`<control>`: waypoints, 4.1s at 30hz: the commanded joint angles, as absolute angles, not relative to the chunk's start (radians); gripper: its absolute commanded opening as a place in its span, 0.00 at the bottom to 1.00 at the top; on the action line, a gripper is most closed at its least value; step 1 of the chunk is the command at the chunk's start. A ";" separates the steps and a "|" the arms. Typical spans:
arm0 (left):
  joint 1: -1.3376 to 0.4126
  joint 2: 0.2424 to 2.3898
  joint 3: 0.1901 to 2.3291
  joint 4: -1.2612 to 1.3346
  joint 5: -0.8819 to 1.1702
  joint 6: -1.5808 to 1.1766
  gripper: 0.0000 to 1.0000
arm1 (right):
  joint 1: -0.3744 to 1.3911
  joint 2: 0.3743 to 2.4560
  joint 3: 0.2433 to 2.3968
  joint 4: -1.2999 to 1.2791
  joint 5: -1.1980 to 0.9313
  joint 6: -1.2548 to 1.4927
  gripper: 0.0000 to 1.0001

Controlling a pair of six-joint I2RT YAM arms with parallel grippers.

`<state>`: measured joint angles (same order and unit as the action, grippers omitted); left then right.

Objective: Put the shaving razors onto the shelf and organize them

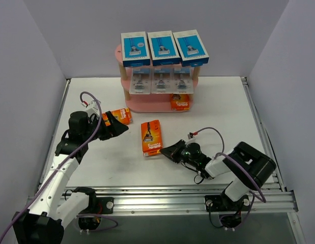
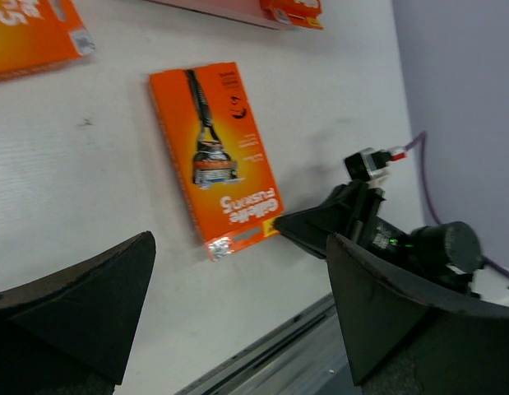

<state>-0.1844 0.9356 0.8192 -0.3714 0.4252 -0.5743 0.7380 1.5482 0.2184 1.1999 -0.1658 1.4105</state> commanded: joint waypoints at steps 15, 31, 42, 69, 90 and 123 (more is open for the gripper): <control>-0.192 0.778 0.384 -0.031 0.614 -1.002 0.94 | 0.730 1.881 0.212 1.847 -0.271 1.531 0.00; -0.195 0.796 0.282 0.052 0.612 -0.992 0.94 | 0.755 1.852 0.248 1.882 -0.301 1.543 0.00; -0.207 0.792 0.259 0.078 0.618 -1.009 0.94 | 0.808 1.586 0.370 1.484 -0.278 1.422 0.00; -0.218 0.775 0.209 0.112 0.623 -1.043 0.94 | 0.813 2.048 0.310 2.008 -0.301 1.566 0.00; -0.219 0.830 0.189 0.149 0.615 -1.023 0.94 | 0.805 2.190 0.319 2.008 -0.308 1.600 0.00; -0.219 0.762 0.158 0.164 0.630 -1.103 0.94 | 0.825 1.962 0.354 1.951 -0.273 1.614 0.00</control>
<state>-0.2153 0.7879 0.1688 0.1169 0.6140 -1.0813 0.8112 2.0006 0.3611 1.5257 -0.2989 1.5562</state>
